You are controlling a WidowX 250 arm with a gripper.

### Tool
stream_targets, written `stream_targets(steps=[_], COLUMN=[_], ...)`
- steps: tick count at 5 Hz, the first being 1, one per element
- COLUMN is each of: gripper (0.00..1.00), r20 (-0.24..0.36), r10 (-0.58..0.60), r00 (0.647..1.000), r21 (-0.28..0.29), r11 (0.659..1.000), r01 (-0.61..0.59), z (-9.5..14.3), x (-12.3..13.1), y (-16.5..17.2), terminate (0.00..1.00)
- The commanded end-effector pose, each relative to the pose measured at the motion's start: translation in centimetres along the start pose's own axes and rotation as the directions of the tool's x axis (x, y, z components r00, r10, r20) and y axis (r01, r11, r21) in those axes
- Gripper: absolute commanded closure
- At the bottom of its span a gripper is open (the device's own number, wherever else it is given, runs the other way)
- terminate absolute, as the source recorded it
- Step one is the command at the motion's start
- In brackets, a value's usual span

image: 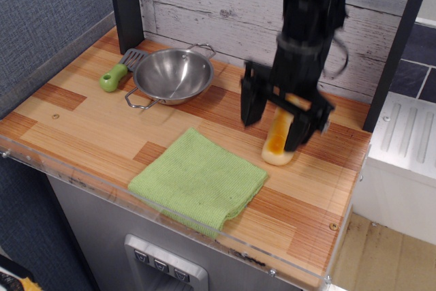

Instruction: Move bread directly above the green cloth.

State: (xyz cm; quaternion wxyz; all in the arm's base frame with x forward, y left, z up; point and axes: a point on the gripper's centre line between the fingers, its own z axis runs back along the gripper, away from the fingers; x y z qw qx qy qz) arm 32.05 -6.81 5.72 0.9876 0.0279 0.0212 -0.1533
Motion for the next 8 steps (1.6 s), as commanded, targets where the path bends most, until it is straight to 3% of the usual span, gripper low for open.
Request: stream_targets(steps=[1, 2, 3, 5, 6, 7, 8], gripper=[0.0, 0.0, 0.0, 0.0, 0.0, 0.0, 0.0], r20=[0.228, 0.136, 0.057, 0.062, 0.098, 0.114, 0.114], r10=[0.005, 0.102, 0.181, 0.21, 0.207, 0.186, 0.186], r00=[0.974, 0.985, 0.982, 0.976, 0.973, 0.976, 0.976], r21=[0.073, 0.074, 0.028, -0.044, -0.033, 0.054, 0.054], r11=[0.997, 0.991, 0.983, 0.977, 0.978, 0.98, 0.98], r01=[-0.022, -0.113, -0.183, -0.207, -0.205, -0.193, -0.193], z=[10.4, 9.0, 6.9, 5.6, 5.2, 5.0, 5.0], x=[-6.2, -8.0, -9.3, -9.5, -9.4, -9.7, -9.7], y=[2.7, 5.3, 6.7, 7.2, 7.0, 7.0, 7.0], terminate=[0.0, 0.0, 0.0, 0.0, 0.0, 0.0, 1.0])
